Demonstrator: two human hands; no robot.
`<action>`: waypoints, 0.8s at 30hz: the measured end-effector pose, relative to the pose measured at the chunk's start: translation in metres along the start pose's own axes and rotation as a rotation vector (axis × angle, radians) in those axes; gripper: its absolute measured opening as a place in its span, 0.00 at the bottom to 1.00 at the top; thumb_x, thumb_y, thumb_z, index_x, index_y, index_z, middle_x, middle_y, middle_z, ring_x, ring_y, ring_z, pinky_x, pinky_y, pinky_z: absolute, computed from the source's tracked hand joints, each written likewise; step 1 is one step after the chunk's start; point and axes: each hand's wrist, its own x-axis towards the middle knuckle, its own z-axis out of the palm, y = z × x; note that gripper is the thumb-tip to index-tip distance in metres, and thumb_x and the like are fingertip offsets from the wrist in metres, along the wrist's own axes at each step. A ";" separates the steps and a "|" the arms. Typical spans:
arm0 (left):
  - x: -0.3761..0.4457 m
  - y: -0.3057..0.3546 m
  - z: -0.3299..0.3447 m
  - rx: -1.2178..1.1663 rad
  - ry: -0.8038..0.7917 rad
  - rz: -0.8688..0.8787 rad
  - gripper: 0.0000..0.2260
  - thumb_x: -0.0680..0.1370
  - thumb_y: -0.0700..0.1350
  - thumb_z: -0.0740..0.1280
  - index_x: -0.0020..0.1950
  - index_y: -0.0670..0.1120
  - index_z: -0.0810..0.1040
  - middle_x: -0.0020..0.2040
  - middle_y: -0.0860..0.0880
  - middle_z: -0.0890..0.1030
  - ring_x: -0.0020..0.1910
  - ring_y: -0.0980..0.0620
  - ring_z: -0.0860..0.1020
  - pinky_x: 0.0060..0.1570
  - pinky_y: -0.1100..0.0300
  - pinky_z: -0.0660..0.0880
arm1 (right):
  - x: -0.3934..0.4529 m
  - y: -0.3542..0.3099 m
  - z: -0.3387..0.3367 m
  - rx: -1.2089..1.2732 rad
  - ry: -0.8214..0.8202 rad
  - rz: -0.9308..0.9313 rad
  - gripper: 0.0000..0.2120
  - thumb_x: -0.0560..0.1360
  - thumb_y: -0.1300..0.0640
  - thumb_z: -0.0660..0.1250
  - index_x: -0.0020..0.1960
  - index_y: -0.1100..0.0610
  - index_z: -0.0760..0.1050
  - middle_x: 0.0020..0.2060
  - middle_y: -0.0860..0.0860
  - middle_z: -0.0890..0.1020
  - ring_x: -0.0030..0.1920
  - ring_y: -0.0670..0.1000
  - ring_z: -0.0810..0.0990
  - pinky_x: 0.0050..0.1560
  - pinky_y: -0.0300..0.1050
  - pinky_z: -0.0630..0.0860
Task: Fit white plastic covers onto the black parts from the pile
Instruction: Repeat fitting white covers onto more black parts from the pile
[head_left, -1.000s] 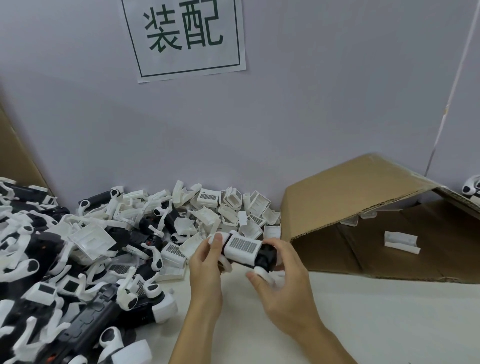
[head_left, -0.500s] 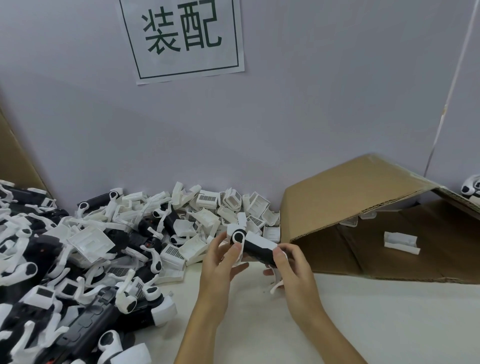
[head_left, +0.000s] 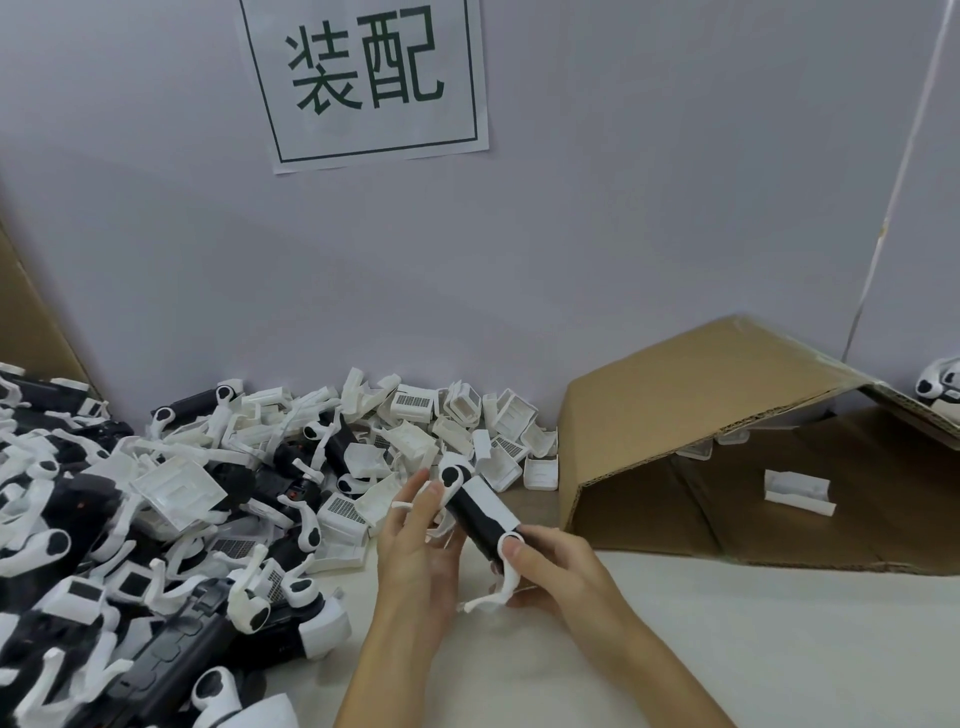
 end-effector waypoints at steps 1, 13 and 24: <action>0.000 0.000 0.000 0.011 0.005 -0.009 0.17 0.67 0.44 0.72 0.55 0.46 0.79 0.43 0.48 0.85 0.40 0.50 0.83 0.41 0.57 0.79 | 0.000 0.000 0.000 0.011 -0.007 0.002 0.17 0.72 0.45 0.70 0.50 0.59 0.83 0.39 0.52 0.80 0.44 0.51 0.80 0.50 0.50 0.81; 0.006 0.004 -0.011 0.353 0.348 0.190 0.10 0.84 0.43 0.57 0.61 0.49 0.75 0.62 0.47 0.76 0.60 0.49 0.73 0.54 0.51 0.71 | 0.021 -0.049 0.017 0.474 0.269 0.327 0.09 0.74 0.61 0.64 0.52 0.62 0.78 0.40 0.56 0.84 0.32 0.56 0.76 0.39 0.49 0.82; 0.004 0.000 -0.009 0.389 0.278 0.127 0.10 0.82 0.40 0.59 0.51 0.49 0.80 0.54 0.44 0.80 0.52 0.48 0.77 0.46 0.51 0.76 | 0.020 -0.061 -0.006 0.532 0.565 -0.095 0.13 0.84 0.56 0.58 0.64 0.59 0.75 0.53 0.58 0.83 0.49 0.55 0.84 0.45 0.43 0.79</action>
